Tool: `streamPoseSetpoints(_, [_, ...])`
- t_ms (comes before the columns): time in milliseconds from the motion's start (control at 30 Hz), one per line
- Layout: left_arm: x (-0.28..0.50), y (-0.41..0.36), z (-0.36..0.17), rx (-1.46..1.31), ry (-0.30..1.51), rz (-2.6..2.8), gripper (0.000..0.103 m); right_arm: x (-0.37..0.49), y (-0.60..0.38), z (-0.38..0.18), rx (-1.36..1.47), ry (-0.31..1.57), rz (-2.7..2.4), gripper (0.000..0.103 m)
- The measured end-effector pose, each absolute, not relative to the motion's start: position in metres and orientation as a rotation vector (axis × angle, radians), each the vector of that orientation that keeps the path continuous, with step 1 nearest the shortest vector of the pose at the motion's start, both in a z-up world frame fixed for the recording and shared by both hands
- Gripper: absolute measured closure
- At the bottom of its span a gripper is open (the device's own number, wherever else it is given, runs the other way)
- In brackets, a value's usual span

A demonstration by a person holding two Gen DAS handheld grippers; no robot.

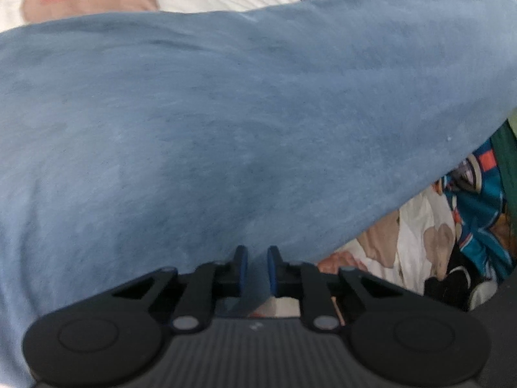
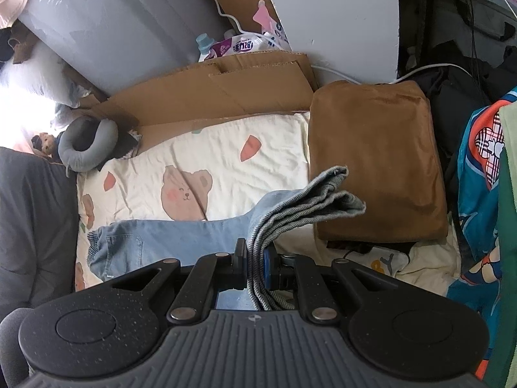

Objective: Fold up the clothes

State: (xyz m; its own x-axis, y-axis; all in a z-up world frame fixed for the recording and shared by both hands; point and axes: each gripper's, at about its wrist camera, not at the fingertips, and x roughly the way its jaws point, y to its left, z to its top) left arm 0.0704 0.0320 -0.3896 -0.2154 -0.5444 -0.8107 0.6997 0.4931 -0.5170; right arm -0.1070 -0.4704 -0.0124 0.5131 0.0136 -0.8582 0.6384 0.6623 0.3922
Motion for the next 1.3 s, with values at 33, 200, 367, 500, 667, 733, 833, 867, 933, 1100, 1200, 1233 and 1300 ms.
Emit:
streamPoseSetpoints(33, [0.073, 0.027, -0.389, 0.148, 1.371, -1.150, 0.090, -0.106, -0.470, -0.013, 0.774, 0.977, -0.424, 0.095])
streamPoseSetpoints(200, [0.086, 0.010, -0.388, 0.137, 1.347, -1.144, 0.092, -0.103, -0.472, -0.013, 0.772, 0.992, -0.420, 0.095])
streamPoseSetpoints(367, [0.098, -0.005, -0.386, 0.124, 1.323, -1.143, 0.092, -0.101, -0.475, -0.013, 0.773, 0.997, -0.413, 0.095])
streamPoseSetpoints(500, [0.113, -0.018, -0.382, 0.113, 1.300, -1.135, 0.092, -0.099, -0.475, -0.013, 0.769, 1.001, -0.409, 0.095])
streamPoseSetpoints(667, [0.130, -0.029, -0.384, 0.112, 1.282, -1.119, 0.092, -0.095, -0.474, -0.013, 0.765, 1.006, -0.405, 0.095])
streamPoseSetpoints(733, [0.135, -0.035, -0.388, 0.117, 1.285, -1.117, 0.092, -0.094, -0.473, -0.012, 0.764, 1.007, -0.404, 0.095])
streamPoseSetpoints(833, [0.149, -0.041, -0.391, 0.102, 1.310, -1.089, 0.094, -0.089, -0.472, -0.009, 0.756, 1.015, -0.400, 0.095])
streamPoseSetpoints(867, [0.153, -0.044, -0.392, 0.094, 1.313, -1.081, 0.094, -0.087, -0.471, -0.008, 0.750, 1.023, -0.401, 0.095])
streamPoseSetpoints(933, [0.160, -0.050, -0.392, 0.106, 1.296, -1.069, 0.094, -0.082, -0.467, -0.004, 0.738, 1.033, -0.396, 0.095])
streamPoseSetpoints(1100, [0.177, -0.066, -0.395, 0.123, 1.260, -1.036, 0.094, -0.064, -0.456, 0.008, 0.711, 1.035, -0.354, 0.095])
streamPoseSetpoints(1200, [0.194, -0.070, -0.394, 0.142, 1.248, -1.004, 0.094, -0.052, -0.448, 0.014, 0.690, 1.041, -0.333, 0.095])
streamPoseSetpoints(1233, [0.198, -0.070, -0.393, 0.141, 1.244, -0.993, 0.094, -0.049, -0.446, 0.016, 0.683, 1.043, -0.326, 0.095])
streamPoseSetpoints(1300, [0.207, -0.071, -0.392, 0.139, 1.235, -0.971, 0.094, -0.042, -0.443, 0.018, 0.675, 1.046, -0.315, 0.095])
